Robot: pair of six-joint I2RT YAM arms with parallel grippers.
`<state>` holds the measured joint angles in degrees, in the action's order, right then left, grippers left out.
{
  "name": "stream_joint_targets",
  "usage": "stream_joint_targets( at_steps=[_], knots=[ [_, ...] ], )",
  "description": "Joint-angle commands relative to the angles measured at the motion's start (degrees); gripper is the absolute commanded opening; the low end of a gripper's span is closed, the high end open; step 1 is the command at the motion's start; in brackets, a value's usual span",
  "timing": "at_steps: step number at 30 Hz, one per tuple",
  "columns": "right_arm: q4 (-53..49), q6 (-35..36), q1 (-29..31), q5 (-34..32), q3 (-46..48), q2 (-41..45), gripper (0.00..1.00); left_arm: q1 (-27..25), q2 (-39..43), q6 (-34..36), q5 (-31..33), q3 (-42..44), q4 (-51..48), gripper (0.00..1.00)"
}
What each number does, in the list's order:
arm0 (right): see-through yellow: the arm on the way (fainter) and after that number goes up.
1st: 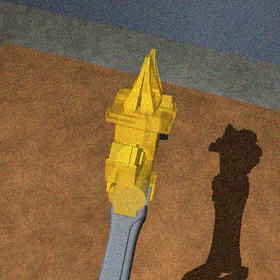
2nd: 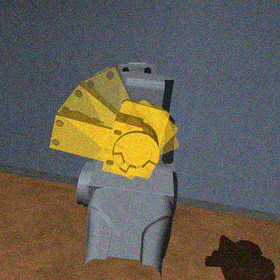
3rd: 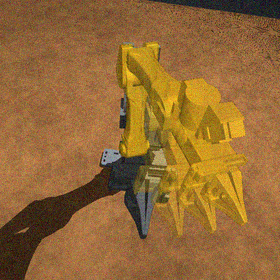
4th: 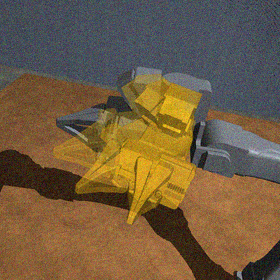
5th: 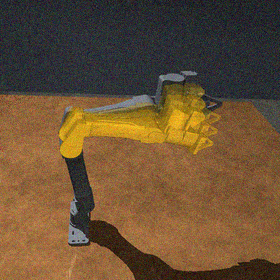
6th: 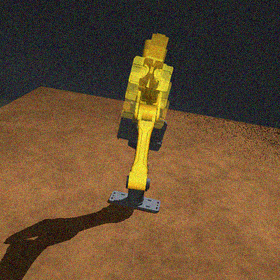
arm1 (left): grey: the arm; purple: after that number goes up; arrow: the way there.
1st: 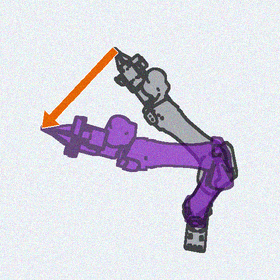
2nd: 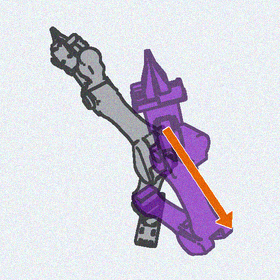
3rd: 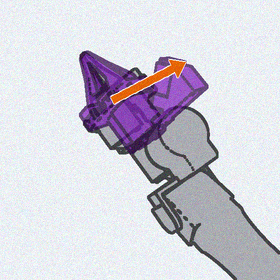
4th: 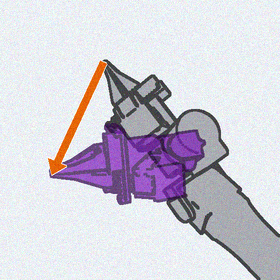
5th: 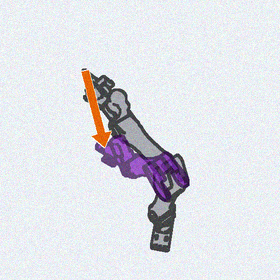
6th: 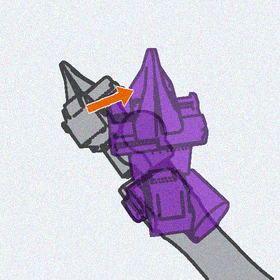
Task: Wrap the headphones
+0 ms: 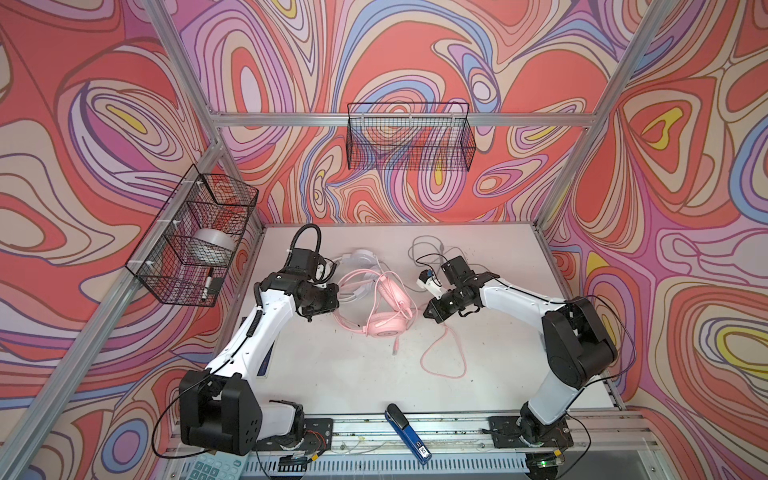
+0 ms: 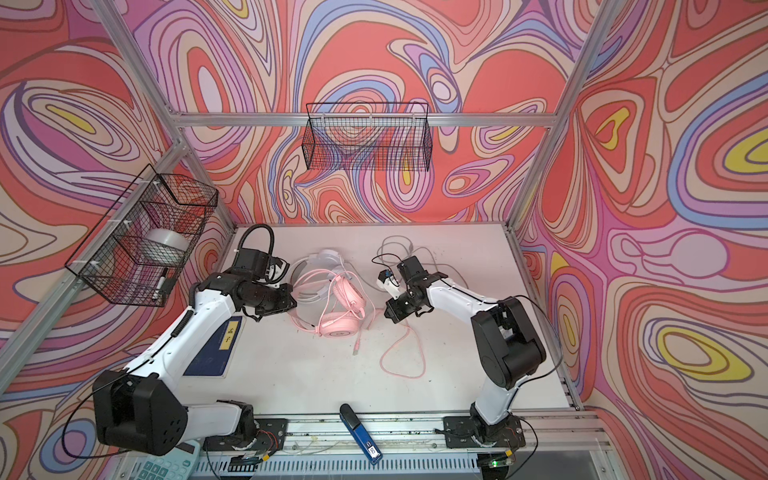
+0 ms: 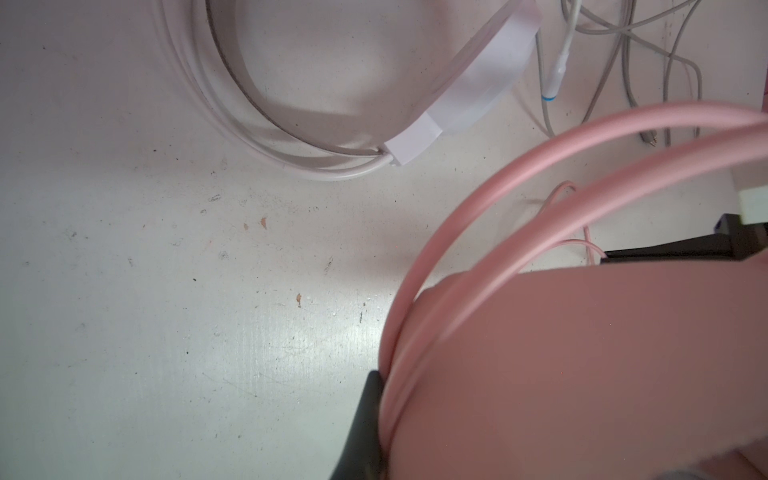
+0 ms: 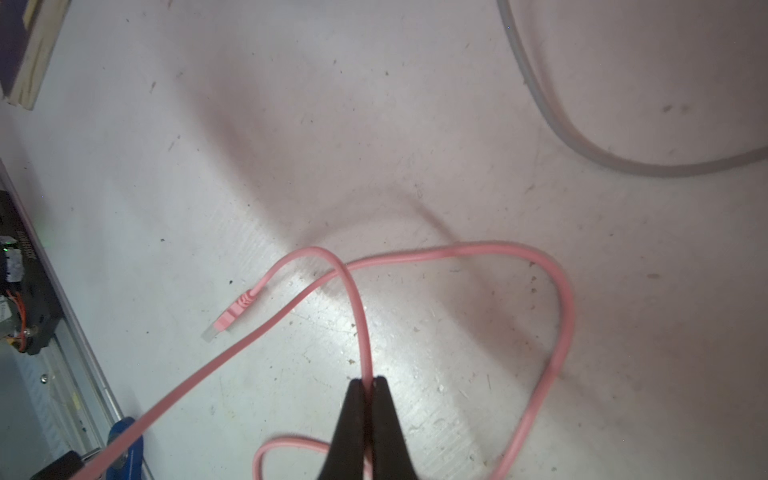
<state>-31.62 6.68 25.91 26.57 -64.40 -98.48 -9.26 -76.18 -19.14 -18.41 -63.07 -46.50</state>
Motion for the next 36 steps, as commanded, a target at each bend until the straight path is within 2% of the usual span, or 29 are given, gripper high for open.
stream_joint_targets(
  at_steps=[1,10,17,25,30,36],
  knots=[
    [0.9,-2.0,-1.6,2.5,-0.4,1.7,0.0,0.5,1.2,-0.6,-2.3,0.2,1.5,0.0],
    [6.8,-9.0,-7.7,5.7,2.0,8.1,0.0,0.5,1.4,-0.5,-2.2,0.8,1.7,0.0],
    [12.4,-15.1,-14.0,2.8,6.0,14.3,0.0,0.6,1.5,-0.4,-2.2,1.3,1.8,0.0],
    [13.6,-19.3,-18.1,-5.6,10.4,19.0,0.0,0.7,2.2,-0.5,-2.2,2.3,1.9,0.0],
    [10.5,-21.8,-18.9,-15.4,12.1,20.3,0.0,0.9,2.4,-0.4,-2.3,2.2,2.0,0.0],
    [6.8,-23.4,-19.1,-21.6,14.4,19.5,0.0,1.0,2.4,-0.4,-2.7,2.2,2.1,0.0]
  ],
)
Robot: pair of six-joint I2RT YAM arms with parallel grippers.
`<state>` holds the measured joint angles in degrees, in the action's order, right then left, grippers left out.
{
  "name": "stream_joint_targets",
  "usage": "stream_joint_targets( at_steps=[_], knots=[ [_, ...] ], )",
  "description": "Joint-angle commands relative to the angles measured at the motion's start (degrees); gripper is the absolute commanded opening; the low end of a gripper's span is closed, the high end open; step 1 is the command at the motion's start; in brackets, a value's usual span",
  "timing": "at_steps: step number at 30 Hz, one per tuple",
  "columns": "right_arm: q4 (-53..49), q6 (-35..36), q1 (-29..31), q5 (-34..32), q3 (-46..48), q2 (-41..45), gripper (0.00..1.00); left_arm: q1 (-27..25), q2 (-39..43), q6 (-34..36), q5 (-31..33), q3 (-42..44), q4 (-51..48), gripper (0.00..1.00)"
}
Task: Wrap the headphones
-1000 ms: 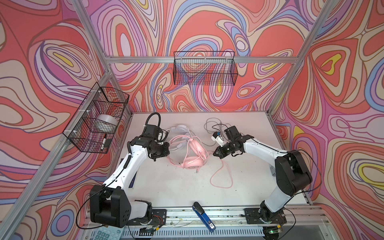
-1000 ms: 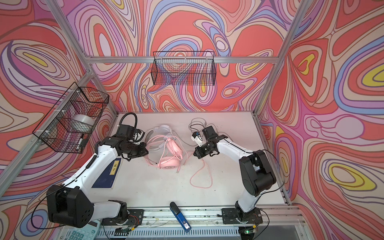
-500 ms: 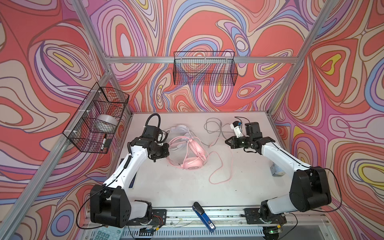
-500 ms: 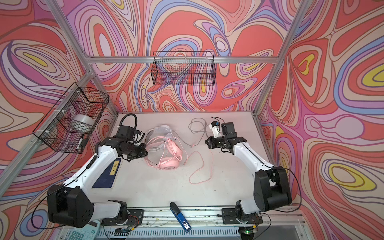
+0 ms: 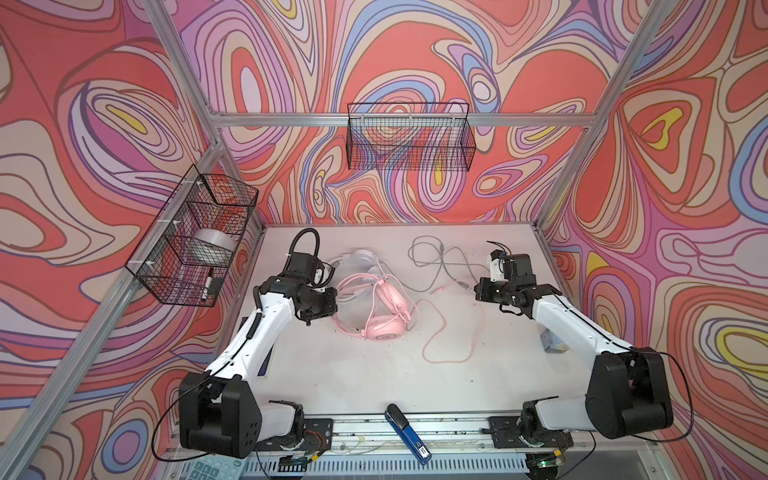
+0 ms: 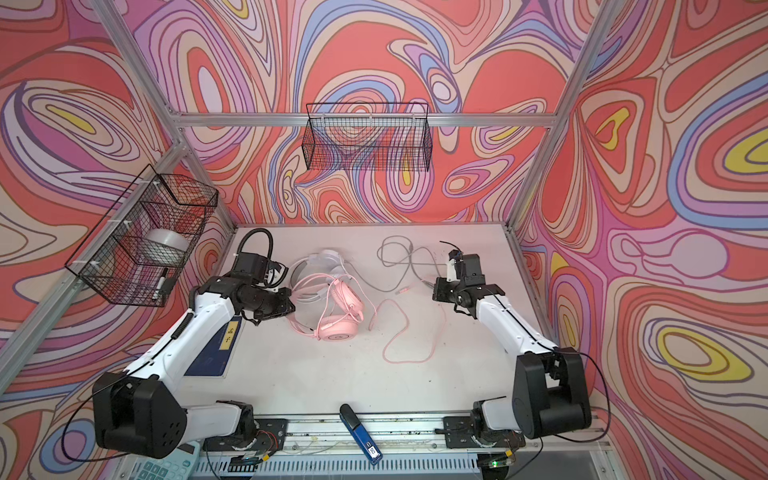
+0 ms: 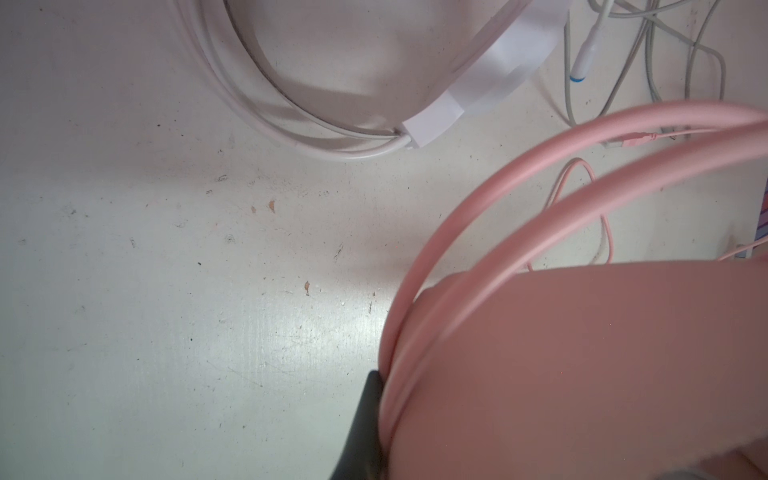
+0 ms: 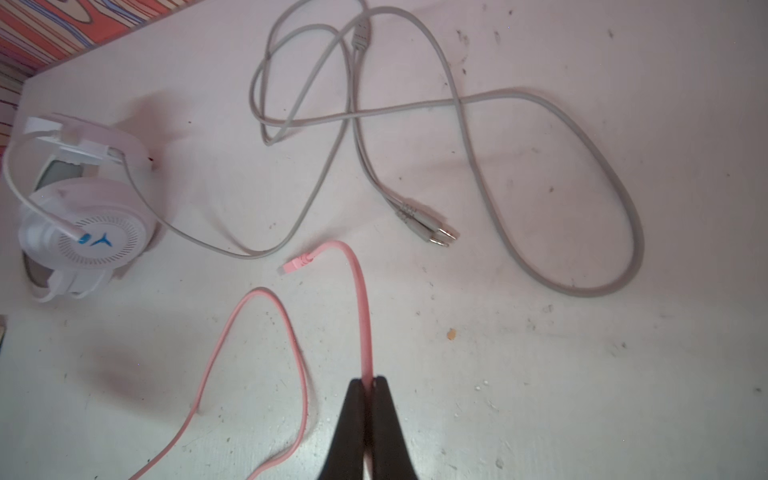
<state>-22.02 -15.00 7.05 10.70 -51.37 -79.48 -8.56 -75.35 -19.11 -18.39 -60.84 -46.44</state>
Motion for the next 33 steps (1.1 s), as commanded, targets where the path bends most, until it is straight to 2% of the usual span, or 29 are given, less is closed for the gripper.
stream_joint_targets(
  at_steps=[1,4,9,12,14,18,20,22,28,33],
  knots=[
    [-3.1,-1.7,-0.3,-6.1,1.6,0.3,0.0,0.3,1.6,-0.4,-2.9,0.1,2.1,0.0],
    [-3.6,-1.3,-0.3,-6.4,2.5,-0.5,0.0,0.4,1.4,-0.4,-3.5,0.0,2.5,0.0],
    [-5.4,0.3,-0.3,-7.0,1.9,-0.8,0.21,0.5,1.5,-0.5,-4.5,-0.3,2.4,0.0],
    [-6.6,3.2,-0.3,-6.2,0.7,-0.1,0.31,0.7,1.8,-0.6,-5.4,-0.7,2.3,0.0],
    [-6.8,5.4,-0.2,-4.5,0.3,1.1,0.35,0.9,2.0,-1.0,-6.2,-1.3,2.2,0.0],
    [-5.3,9.8,-0.3,4.6,0.4,2.4,0.45,1.0,2.5,-1.9,-7.8,-2.5,2.4,0.0],
    [-4.1,10.2,-0.2,10.2,0.4,1.2,0.45,1.0,2.7,-2.4,-8.7,-3.4,2.3,0.0],
    [-3.2,9.4,0.6,12.7,0.0,-0.7,0.46,1.0,2.8,-2.7,-9.5,-4.5,1.9,0.0],
    [-3.3,11.1,8.7,9.3,-4.0,-7.9,0.48,1.0,3.8,-4.1,-10.7,-7.4,1.0,0.0],
    [1.6,9.1,11.2,11.2,-4.5,-12.1,0.49,1.0,4.3,-5.1,-11.1,-9.7,0.7,0.0]
  ],
)
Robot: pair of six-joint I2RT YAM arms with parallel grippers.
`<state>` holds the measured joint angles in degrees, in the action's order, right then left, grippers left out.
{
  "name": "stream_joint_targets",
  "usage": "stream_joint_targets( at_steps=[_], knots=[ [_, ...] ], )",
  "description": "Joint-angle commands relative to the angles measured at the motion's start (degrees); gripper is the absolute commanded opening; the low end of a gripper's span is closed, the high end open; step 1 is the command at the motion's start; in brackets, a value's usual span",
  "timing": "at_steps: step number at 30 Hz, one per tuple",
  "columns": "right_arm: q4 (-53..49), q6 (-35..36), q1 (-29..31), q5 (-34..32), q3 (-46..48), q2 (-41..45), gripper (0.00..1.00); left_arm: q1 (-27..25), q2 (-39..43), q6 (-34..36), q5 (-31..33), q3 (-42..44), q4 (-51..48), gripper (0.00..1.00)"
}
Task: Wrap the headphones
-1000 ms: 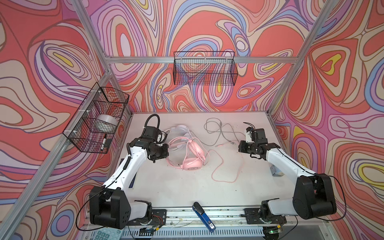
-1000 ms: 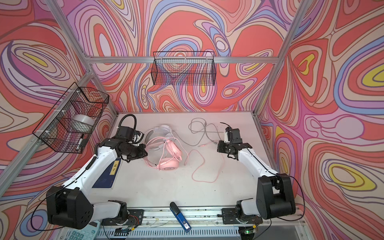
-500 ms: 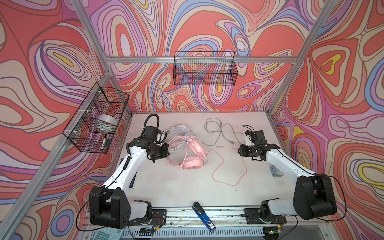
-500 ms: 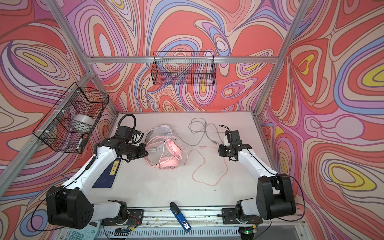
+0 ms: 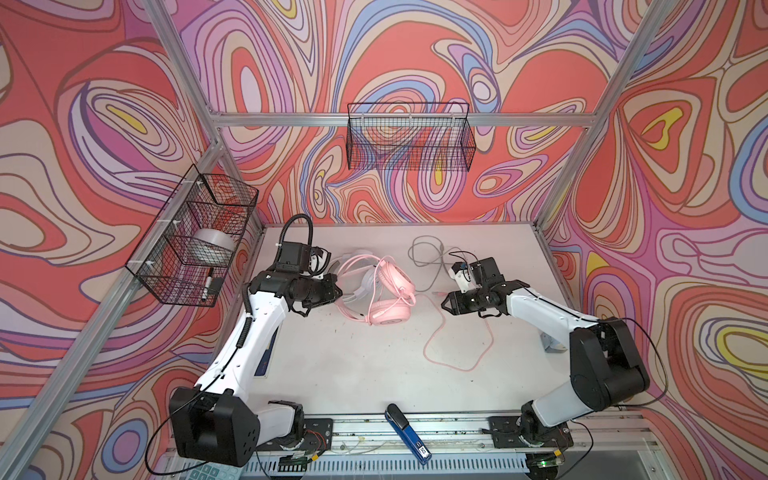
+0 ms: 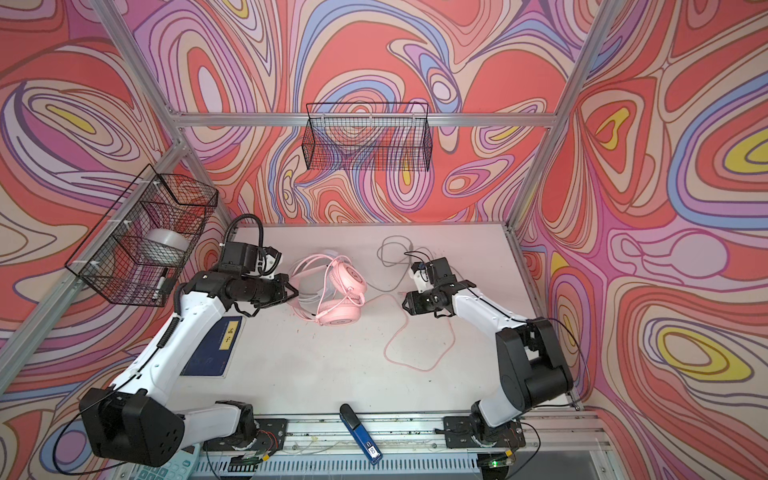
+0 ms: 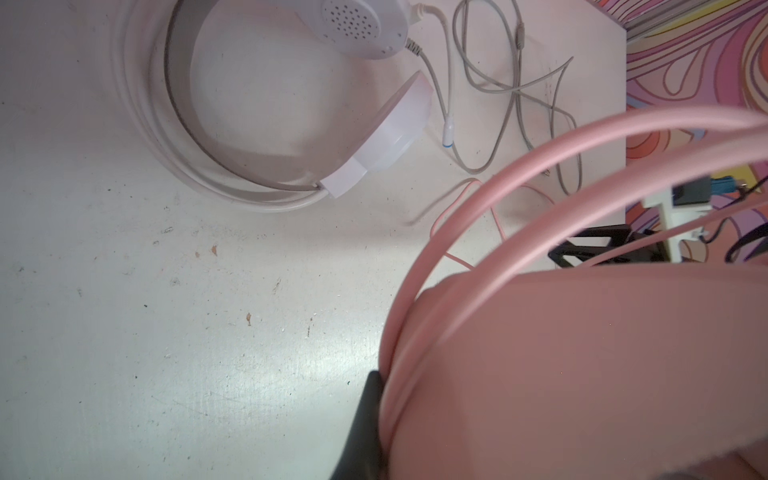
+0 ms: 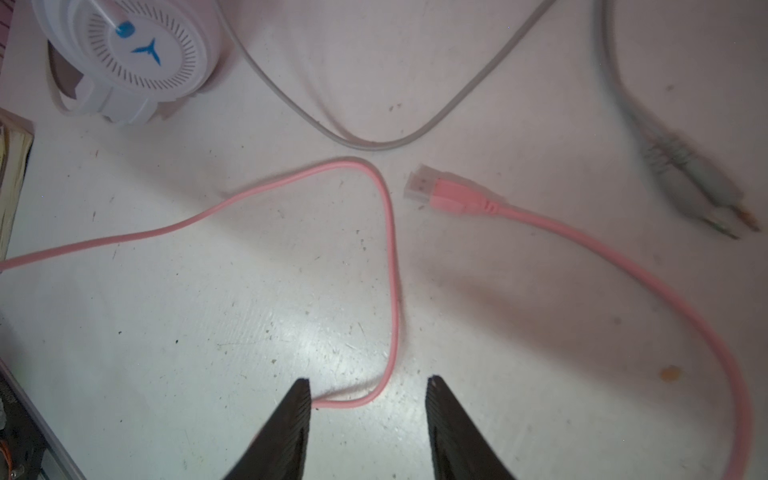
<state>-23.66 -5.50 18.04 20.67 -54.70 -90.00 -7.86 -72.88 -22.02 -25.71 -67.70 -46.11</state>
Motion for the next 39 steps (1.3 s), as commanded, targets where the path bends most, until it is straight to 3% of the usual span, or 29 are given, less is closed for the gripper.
stream_joint_targets(
  at_steps=[1,8,17,29,34,39],
  knots=[
    [4.0,-0.8,0.5,1.2,-1.3,-2.4,0.49,0.3,1.9,-2.3,-3.8,-3.1,0.2,0.0],
    [4.3,-0.4,2.4,-0.6,-4.6,-7.7,0.51,0.3,1.5,-2.7,-4.5,-4.2,0.0,0.0],
    [11.7,0.7,2.8,3.8,-5.9,-11.2,0.59,0.3,1.8,-2.5,-4.5,-5.0,-0.9,0.0],
    [3.9,18.0,4.5,3.1,-15.1,-19.4,0.66,0.3,1.7,-2.4,-4.2,-5.8,-1.2,0.0],
    [-0.2,22.8,4.6,5.5,-19.7,-23.4,0.7,0.3,1.7,-2.2,-4.0,-5.7,-1.4,0.0],
    [-3.1,25.2,4.9,3.3,-23.4,-26.5,0.71,0.3,1.3,-2.3,-4.0,-5.4,-1.4,0.0]
  ],
)
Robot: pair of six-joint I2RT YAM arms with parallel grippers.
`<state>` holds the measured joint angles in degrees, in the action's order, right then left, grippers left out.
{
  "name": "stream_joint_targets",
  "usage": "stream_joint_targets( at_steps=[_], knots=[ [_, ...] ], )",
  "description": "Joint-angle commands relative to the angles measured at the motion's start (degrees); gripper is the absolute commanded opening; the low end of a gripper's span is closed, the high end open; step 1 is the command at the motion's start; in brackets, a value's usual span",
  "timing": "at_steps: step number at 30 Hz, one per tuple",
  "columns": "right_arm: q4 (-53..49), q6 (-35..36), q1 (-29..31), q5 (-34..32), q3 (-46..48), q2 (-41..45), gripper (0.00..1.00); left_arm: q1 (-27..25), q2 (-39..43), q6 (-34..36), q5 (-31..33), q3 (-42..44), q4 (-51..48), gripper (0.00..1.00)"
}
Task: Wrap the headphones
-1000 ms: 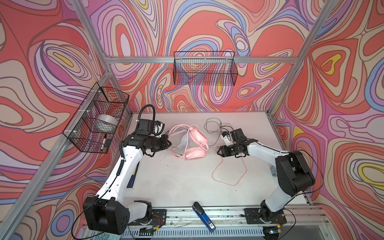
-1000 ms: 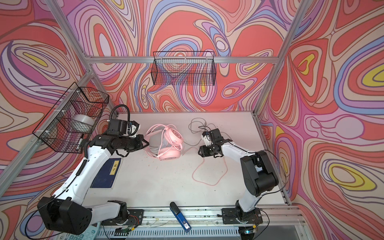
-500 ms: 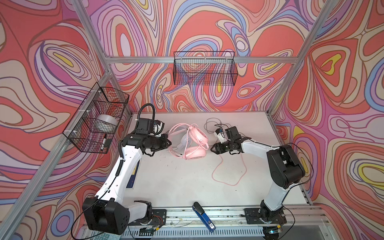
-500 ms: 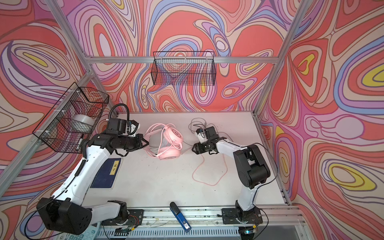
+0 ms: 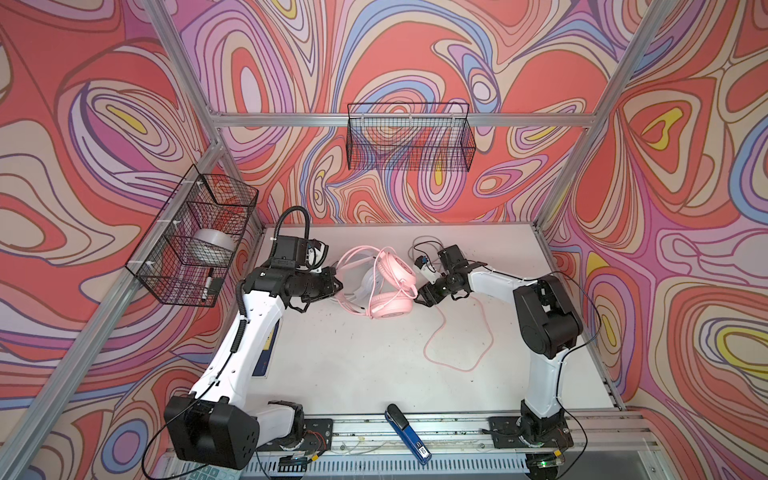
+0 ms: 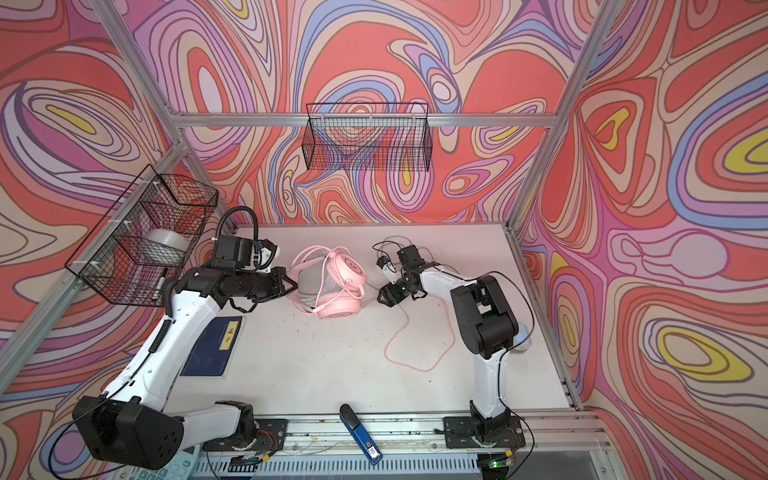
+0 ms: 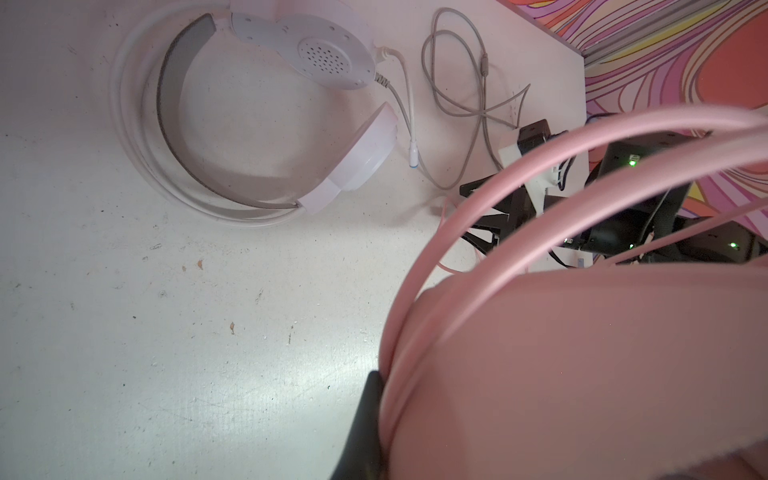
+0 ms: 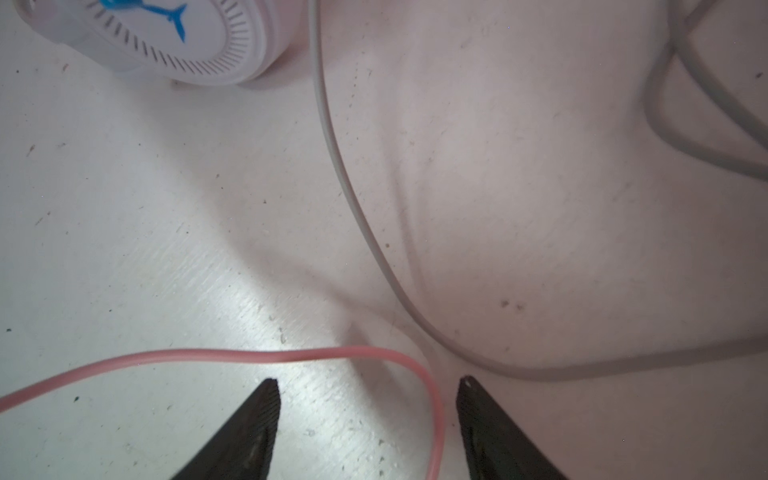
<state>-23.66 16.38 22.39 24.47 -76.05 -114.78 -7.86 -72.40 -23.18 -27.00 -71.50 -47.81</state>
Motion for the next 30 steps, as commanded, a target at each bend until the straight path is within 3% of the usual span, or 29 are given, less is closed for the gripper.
stream_joint_targets(
  at_steps=[1,9,30],
  knots=[
    [-3.5,3.3,0.5,-1.2,-2.8,-2.3,0.71,0.3,0.8,-1.2,-2.9,-1.6,0.3,0.0],
    [-8.9,1.9,0.5,-2.8,-8.1,-7.2,0.66,0.3,1.5,-1.2,-2.3,-1.4,0.1,0.0],
    [-9.7,-1.8,1.3,-8.1,-1.9,-4.4,0.33,0.3,1.4,-1.3,-1.8,-0.4,0.6,0.0]
  ],
)
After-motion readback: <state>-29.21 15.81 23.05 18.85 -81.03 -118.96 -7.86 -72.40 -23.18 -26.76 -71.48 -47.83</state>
